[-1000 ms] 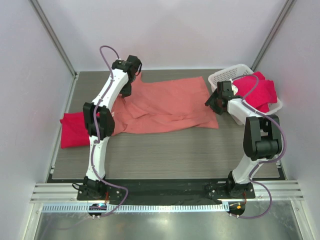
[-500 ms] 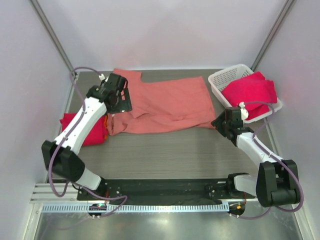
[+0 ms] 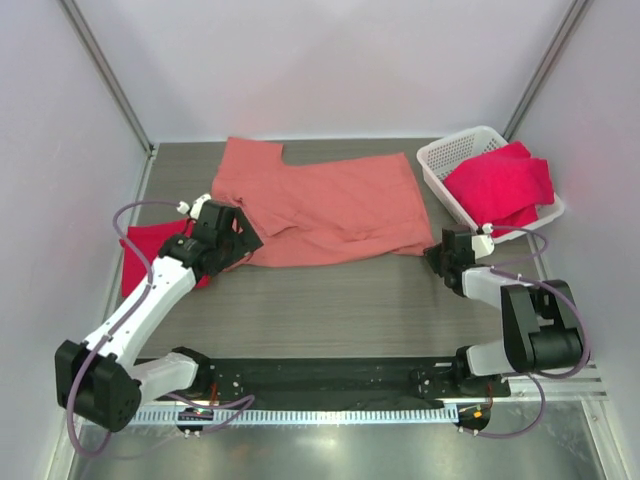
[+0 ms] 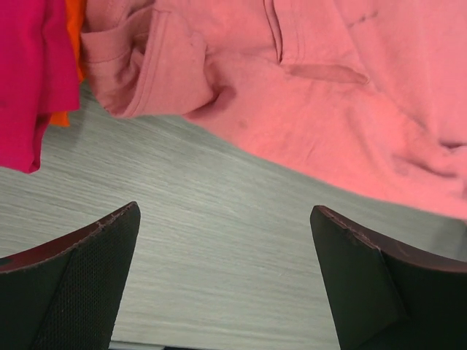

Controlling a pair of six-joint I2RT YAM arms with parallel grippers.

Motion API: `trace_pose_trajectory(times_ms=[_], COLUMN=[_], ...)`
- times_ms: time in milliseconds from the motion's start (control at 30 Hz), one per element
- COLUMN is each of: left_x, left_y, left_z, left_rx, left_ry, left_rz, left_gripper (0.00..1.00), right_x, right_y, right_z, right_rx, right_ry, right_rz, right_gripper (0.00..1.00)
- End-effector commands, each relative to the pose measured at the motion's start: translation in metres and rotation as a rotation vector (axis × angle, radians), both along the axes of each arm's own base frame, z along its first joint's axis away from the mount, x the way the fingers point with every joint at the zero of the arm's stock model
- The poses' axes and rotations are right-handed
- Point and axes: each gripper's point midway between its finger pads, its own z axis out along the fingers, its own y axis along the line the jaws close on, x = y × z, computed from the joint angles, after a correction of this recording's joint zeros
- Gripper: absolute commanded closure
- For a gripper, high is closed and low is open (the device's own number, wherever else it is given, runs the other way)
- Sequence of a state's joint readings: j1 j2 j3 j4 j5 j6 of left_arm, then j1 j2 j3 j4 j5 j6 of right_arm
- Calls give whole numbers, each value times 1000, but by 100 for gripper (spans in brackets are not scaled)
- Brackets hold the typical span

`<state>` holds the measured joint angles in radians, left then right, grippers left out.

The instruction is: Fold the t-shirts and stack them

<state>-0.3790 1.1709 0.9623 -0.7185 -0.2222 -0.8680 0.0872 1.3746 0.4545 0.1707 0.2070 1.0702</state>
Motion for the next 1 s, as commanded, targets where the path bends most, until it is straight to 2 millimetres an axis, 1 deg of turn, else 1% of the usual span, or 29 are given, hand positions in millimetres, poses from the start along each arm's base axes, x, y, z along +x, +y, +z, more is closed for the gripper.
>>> trace_pose_trajectory(times_ms=[0,33,67,100,133,167,200,233,267,300,333,367,400,433,467,567,600,633,667,733,767,800,833,867,900,933,967], left_x=[12,11,7,7,5,-1,-2,1,-3,-4,-1,-3,-1,0,-1,4,5,8,10,17,22,21,29,28,32,39,43], left_y=[8,10,13,18,20,23,21,19,20,19,14,14,12,12,13,11,13,15,21,22,26,30,31,41,49,52,57], left_z=[16,22,13,13,15,3,-2,-2,-12,-16,-15,-23,-23,-26,-34,-39,-43,-41,-41,-44,-41,-47,-44,-46,-49,-44,-45], left_rx=[-72,-91,-98,-101,-116,-114,-136,-158,-163,-172,-195,-193,-204,-205,-198,-193,-174,-153,-122,-87,-52,-14,22,91,123,124,130], left_ry=[-134,-169,-160,-182,-203,-188,-189,-210,-201,-199,-216,-206,-219,-218,-207,-208,-204,-211,-225,-235,-243,-209,-198,-175,-156,-164,-162], left_rz=[148,164,200,227,245,259,270,270,275,277,263,260,259,258,260,256,258,252,269,257,257,259,264,279,304,318,323], left_gripper=[0,0,0,1,1,2,3,4,5,6,7,8,9,11,12,14,14,14,13,17,19,20,20,20,20,20,20], right_x=[16,16,16,11,11,6,0,-1,-8,-15,-19,-24,-27,-30,-36,-44,-44,-44,-44,-43,-43,-42,-42,-42,-42,-44,-44], right_y=[-7,-12,-16,-21,-26,-30,-36,-41,-49,-53,-55,-57,-57,-57,-57,-59,-59,-57,-57,-57,-57,-56,-57,-57,-58,-57,-56], right_z=[1,2,4,3,13,17,19,36,39,40,45,52,54,55,55,47,47,46,45,44,42,42,41,40,39,37,37], right_rx=[3,-19,-33,-50,-65,-79,-111,-126,-166,-188,-212,-219,-224,-233,-232,-245,-245,-244,-249,-251,-255,-256,-259,-260,-260,-258,-257], right_ry=[-35,-32,-31,-13,-39,-45,-36,-77,-76,-63,-72,-97,-108,-114,-127,-119,-120,-120,-119,-112,-110,-111,-108,-108,-108,-104,-107], right_rz=[-65,-83,-92,-105,-121,-127,-133,-145,-169,-172,-165,-167,-160,-154,-151,-149,-145,-139,-129,-122,-119,-115,-118,-115,-118,-115,-114], right_gripper=[81,95,99,99,99,99,99,99,99,99,99,99,99,99,99,99,99,99,99,99,99,99,99,99,99,99,99])
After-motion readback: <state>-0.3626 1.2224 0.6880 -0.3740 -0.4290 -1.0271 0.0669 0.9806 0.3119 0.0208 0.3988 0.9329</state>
